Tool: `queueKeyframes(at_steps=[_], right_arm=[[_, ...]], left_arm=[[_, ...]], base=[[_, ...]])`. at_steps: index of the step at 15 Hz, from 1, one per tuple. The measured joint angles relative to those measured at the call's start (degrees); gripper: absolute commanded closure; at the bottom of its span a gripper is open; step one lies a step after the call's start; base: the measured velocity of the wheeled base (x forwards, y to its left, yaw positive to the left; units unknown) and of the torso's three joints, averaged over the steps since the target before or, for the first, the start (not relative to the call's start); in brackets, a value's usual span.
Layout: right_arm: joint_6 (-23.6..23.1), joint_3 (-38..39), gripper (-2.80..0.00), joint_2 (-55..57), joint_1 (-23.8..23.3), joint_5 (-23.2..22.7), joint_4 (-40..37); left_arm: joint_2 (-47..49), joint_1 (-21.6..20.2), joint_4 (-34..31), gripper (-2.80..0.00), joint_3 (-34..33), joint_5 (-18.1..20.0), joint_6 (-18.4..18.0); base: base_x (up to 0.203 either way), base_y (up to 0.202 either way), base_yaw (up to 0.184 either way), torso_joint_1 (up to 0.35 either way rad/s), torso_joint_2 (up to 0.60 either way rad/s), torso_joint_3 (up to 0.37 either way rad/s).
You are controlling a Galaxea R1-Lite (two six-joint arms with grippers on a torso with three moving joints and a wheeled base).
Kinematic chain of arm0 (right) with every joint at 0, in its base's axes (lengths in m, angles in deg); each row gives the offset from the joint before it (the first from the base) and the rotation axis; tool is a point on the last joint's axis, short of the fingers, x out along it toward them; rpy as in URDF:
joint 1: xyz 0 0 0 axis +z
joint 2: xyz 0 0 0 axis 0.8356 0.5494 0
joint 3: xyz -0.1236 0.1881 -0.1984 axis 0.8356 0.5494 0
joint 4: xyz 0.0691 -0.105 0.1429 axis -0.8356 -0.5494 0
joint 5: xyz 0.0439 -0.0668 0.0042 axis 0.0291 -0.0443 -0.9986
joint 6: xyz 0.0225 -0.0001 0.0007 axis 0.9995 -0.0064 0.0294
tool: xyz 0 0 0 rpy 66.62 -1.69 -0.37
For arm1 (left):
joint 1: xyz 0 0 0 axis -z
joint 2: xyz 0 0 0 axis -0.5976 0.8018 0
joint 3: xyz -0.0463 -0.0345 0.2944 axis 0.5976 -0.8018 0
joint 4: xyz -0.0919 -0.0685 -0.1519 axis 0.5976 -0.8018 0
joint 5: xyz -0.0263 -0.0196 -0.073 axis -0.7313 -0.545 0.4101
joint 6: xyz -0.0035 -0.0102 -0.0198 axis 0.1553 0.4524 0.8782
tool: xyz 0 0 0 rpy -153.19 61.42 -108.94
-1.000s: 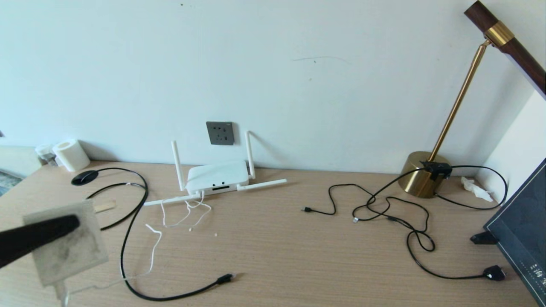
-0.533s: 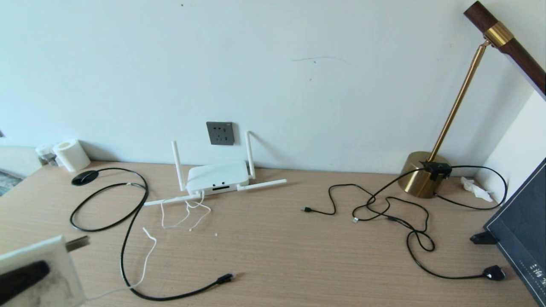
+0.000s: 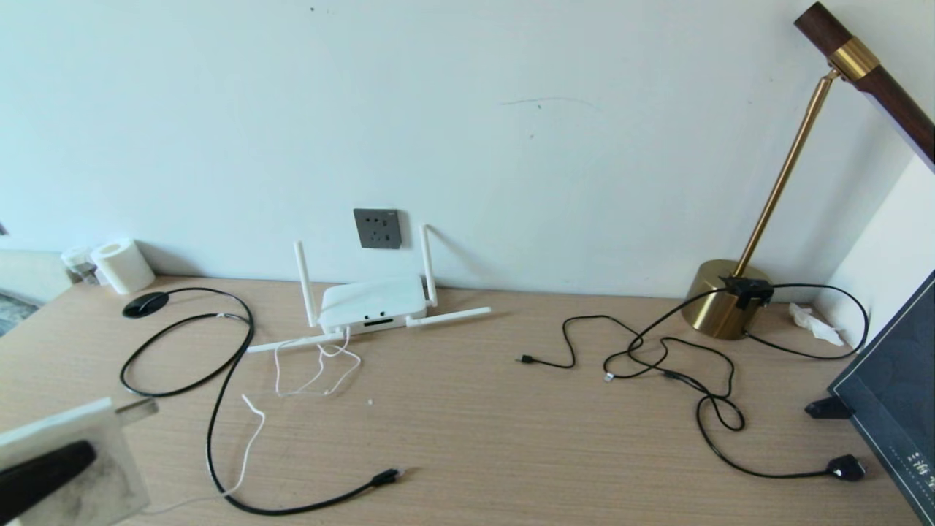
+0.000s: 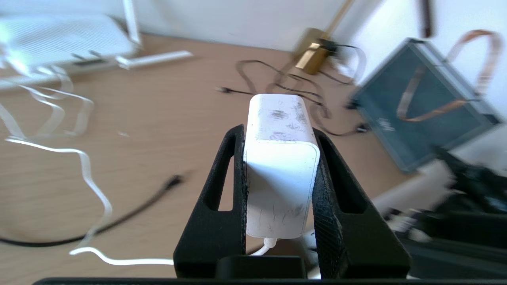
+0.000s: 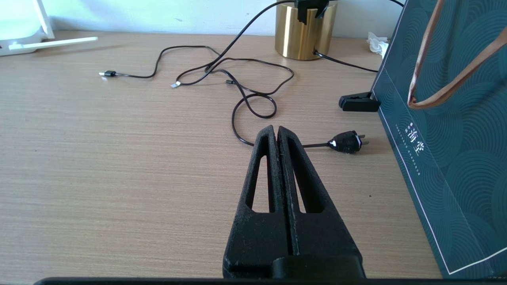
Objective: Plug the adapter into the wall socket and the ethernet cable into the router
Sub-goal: Plug plug into socket
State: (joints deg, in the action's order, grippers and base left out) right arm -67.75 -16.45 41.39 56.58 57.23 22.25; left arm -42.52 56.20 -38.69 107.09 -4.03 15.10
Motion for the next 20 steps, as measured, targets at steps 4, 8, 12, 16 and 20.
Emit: queueKeyframes(at_steps=[4, 8, 12, 16, 20], right_arm=[[-0.02, 0.00, 0.00, 0.00, 0.00, 0.00, 0.00], [-0.02, 0.00, 0.00, 0.00, 0.00, 0.00, 0.00], [0.00, 0.00, 0.00, 0.00, 0.00, 0.00, 0.00], [0.00, 0.02, 0.00, 0.00, 0.00, -0.02, 0.00], [-0.02, 0.02, 0.00, 0.00, 0.00, -0.02, 0.00]], left_arm=[[6.70, -0.34, 11.44, 0.00, -2.36, -7.88, -6.85], [22.86, -3.79, 31.15, 0.00, -5.30, -9.40, -7.58], [43.05, -7.79, 52.78, 0.00, -6.64, -9.73, -10.06], [57.34, -9.99, 71.76, 0.00, -6.23, -9.76, -15.20], [66.88, -10.69, 79.00, 0.00, -2.48, -8.66, -15.69]], base=[[0.000, 0.000, 0.000, 0.000, 0.00, 0.000], [0.000, 0.000, 0.000, 0.000, 0.00, 0.000], [0.000, 0.000, 0.000, 0.000, 0.00, 0.000], [0.000, 0.000, 0.000, 0.000, 0.00, 0.000], [0.000, 0.000, 0.000, 0.000, 0.00, 0.000]])
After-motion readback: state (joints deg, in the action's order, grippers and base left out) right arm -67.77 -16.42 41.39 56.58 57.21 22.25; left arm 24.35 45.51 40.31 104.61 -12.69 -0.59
